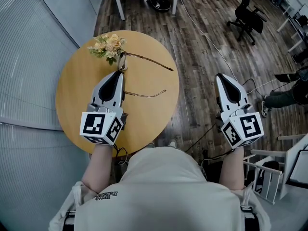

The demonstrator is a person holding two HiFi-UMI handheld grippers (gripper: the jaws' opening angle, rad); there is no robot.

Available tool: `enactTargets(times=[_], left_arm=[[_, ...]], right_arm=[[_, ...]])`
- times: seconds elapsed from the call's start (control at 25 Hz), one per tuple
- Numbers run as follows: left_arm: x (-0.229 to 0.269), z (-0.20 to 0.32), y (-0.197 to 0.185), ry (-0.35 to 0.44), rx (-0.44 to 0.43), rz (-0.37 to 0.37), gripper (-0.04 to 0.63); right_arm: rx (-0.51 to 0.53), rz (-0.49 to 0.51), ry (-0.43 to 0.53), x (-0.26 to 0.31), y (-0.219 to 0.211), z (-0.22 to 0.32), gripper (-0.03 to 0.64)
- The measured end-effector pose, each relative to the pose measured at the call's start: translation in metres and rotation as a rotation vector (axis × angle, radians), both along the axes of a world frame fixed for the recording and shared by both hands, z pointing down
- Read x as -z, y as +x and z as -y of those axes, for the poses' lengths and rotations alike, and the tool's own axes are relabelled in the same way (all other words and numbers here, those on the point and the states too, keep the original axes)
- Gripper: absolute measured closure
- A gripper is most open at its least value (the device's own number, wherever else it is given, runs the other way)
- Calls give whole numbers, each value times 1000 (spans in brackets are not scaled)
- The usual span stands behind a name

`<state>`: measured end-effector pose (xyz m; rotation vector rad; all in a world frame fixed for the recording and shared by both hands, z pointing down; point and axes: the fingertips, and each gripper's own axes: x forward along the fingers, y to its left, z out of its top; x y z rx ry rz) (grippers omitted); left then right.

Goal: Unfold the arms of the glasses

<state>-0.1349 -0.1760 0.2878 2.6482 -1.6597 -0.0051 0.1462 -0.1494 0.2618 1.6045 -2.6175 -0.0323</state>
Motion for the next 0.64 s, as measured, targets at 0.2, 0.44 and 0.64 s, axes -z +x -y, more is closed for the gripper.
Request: enactTargets(times=[0.2, 0.44, 0.64], left_arm=[[3, -5, 2, -2, -7, 3, 551], [2, -7, 0, -7, -12, 4, 551], [-1, -11, 3, -17, -13, 7, 551]], right_arm=[[-12, -4, 0, 0, 3, -3, 583], [-12, -6, -8, -4, 1, -2, 583], [-11, -5, -6, -3, 4, -5, 583]])
